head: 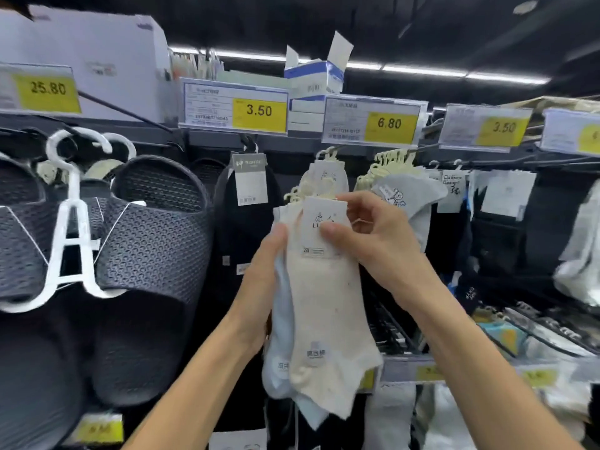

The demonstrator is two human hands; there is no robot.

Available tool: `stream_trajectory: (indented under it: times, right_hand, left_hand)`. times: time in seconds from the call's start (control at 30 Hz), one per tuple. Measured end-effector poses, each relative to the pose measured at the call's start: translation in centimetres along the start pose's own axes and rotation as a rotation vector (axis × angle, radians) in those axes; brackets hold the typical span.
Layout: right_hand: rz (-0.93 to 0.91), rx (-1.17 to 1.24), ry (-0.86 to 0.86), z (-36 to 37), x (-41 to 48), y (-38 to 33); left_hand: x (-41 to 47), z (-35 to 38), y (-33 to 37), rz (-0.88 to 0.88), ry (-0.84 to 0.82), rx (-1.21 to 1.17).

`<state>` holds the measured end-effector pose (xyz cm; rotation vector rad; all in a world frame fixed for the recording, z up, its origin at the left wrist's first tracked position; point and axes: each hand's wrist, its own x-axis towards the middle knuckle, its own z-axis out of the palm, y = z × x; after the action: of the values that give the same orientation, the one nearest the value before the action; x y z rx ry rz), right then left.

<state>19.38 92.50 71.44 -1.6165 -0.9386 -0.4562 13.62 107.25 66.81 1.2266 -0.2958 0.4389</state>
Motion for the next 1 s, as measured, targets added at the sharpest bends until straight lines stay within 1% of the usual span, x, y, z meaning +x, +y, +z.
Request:
stream_trajectory:
  times: [0.07, 0.17, 0.33, 0.4, 0.5, 0.57, 0.63, 0.7, 0.73, 0.87, 1.0]
  right_hand:
    - [0.05, 0.085, 0.012, -0.4, 0.0, 0.2]
    - [0.089, 0.132, 0.015, -0.6, -0.2, 0.3]
    - [0.102, 0.14, 0.033, -0.4, -0.4, 0.3]
    - [0.108, 0.158, 0.001, -0.5, -0.6, 0.5]
    - [0.148, 0.206, -0.055, -0.9, -0.5, 1.1]
    - [0.193, 0.283, -0.006, -1.2, -0.1, 1.6]
    - [0.209, 0.337, 0.124, -1.7, 1.0, 1.9]
    - [0.178, 0.226, 0.239, -2.3, 2.9, 2.1]
    - [0.161, 0.163, 0.257, -2.6, 3.9, 2.1]
    - [0.13, -0.025, 0.185, -2.3, 7.7, 2.5]
    - [0.087, -0.032, 0.15, -1.5, 10.1, 3.7]
  left_hand:
    - [0.0, -0.2, 0.0, -0.04, 0.001, -0.009]
    - [0.7, -0.3, -0.2, 0.018, 0.061, 0.041]
    - [1.5, 0.3, -0.3, 0.102, 0.042, -0.031]
    - [1.7, 0.3, -0.4, 0.137, 0.028, -0.03]
    - [1.8, 0.0, -0.5, 0.171, 0.064, -0.014]
    - [2.0, -0.3, -0.7, 0.189, 0.1, 0.011]
    - [2.0, -0.7, -0.7, 0.187, 0.123, 0.022]
    - [1.9, -1.3, -0.8, 0.171, 0.147, 0.034]
    - [1.9, -1.5, -0.8, 0.161, 0.155, 0.04]
    - [1.7, -1.8, -0.6, 0.133, 0.167, 0.05]
    - [1.7, -1.7, -0.4, 0.112, 0.162, 0.057]
